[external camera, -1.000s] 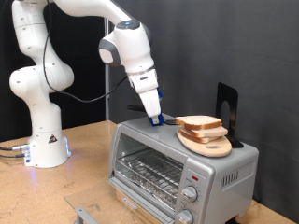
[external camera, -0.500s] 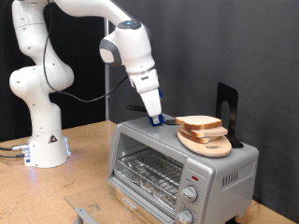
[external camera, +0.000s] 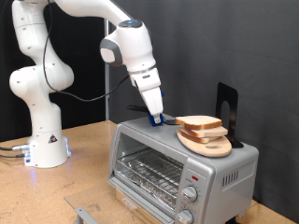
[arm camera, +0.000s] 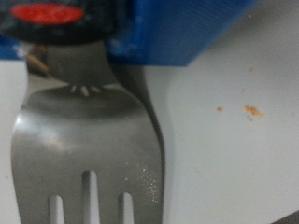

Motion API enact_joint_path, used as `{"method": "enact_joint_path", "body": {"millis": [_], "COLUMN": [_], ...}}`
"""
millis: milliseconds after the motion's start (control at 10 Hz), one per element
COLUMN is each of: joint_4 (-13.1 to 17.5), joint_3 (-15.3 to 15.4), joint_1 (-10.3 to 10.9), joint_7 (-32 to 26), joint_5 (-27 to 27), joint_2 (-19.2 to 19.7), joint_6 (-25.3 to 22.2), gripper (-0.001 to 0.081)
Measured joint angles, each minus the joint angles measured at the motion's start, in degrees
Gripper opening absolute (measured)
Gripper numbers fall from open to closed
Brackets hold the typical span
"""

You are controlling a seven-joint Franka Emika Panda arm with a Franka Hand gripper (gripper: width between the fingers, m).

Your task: Make a piece of toast with the oven

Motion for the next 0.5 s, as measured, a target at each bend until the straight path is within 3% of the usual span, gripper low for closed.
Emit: {"method": "enact_joint_path", "body": {"millis": [500], "joint_4": [-0.33], "joint_3": [0.20], "joint_1": [-0.02], "joint_7": [2.11], "joint_5": [-2.29], "joint_2": [0.22], "joint_6": [2.05], "gripper": [0.0805]}}
